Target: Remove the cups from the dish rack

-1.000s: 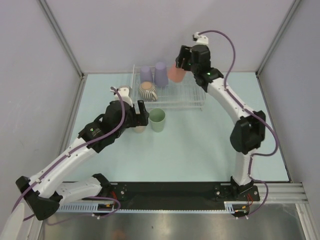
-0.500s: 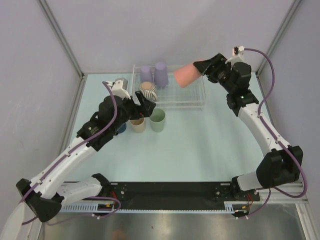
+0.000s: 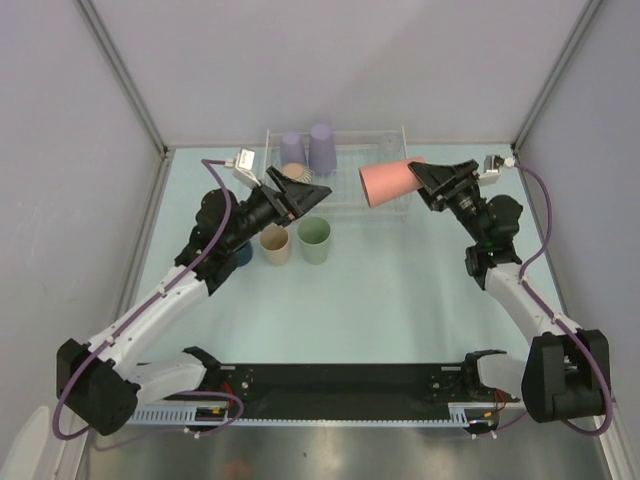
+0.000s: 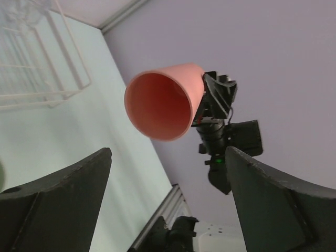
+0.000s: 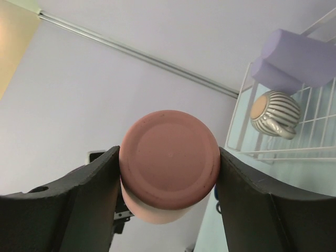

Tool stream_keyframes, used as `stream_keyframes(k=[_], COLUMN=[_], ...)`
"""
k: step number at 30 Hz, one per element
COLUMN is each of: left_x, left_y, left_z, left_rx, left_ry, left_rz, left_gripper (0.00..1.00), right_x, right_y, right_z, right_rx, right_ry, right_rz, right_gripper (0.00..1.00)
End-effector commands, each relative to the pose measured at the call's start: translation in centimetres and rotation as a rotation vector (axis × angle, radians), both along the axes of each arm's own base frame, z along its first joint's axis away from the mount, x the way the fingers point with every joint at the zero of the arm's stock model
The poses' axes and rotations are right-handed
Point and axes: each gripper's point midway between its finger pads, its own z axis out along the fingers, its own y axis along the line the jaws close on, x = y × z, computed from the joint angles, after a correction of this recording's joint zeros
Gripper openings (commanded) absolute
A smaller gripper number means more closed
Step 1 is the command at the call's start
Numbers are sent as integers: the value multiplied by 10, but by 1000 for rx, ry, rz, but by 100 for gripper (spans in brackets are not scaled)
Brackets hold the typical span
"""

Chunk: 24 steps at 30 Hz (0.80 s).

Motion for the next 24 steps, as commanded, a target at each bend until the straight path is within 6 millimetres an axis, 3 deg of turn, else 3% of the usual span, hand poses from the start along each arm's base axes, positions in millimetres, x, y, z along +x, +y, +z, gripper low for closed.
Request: stream_keyframes(k=[1,10,16,24], left_x=[-18,-32,-37,-36], left_y=[-18,-40,-57,-67], left_z=[41,51,42,36], left_rx=[-200,-201,-184,-169], left_ry=[-68,-93,-65,-49], left_rz=[-155,-232,-271,-305], left_gripper=[94,90,88,88], right_x=[-35,-46,-46,-49], right_y=[-1,14,27,62], right_z=[34,11,5,6], right_rx=[125,157,171,128], right_ry=[-138,-114,-116,-117], right_rz=[72,110,128,221], right_gripper=[0,0,0,0])
